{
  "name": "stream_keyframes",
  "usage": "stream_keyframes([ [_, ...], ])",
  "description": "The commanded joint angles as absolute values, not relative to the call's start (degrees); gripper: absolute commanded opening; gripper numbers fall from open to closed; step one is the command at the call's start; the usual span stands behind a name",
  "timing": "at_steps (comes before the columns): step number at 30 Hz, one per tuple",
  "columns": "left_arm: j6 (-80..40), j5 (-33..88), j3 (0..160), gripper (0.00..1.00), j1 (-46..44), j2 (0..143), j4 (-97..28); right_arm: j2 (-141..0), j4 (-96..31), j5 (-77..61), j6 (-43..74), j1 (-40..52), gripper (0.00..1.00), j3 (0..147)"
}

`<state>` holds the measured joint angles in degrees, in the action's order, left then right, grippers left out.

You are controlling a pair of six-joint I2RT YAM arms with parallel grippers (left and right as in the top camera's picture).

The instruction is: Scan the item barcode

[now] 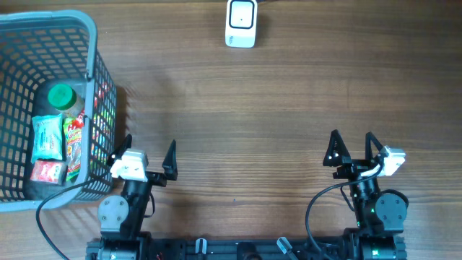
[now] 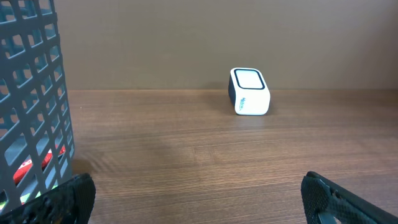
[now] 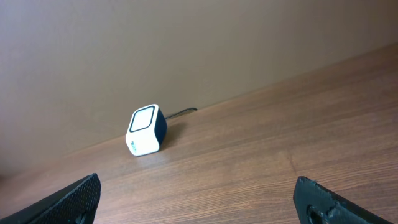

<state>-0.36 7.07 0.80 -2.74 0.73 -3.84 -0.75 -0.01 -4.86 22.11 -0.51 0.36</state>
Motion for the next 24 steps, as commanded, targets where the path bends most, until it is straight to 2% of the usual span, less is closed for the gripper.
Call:
stream_keyframes([
  [1, -0.9, 6.3, 0.3, 1.0, -2.7, 0.4, -3.9, -0.4, 0.1, -4.3, 22.7, -0.3, 1.0, 0.3],
  [24, -0.9, 6.3, 0.3, 1.0, -2.7, 0.4, -3.9, -0.4, 0.1, -4.3, 22.7, -0.3, 1.0, 0.3],
])
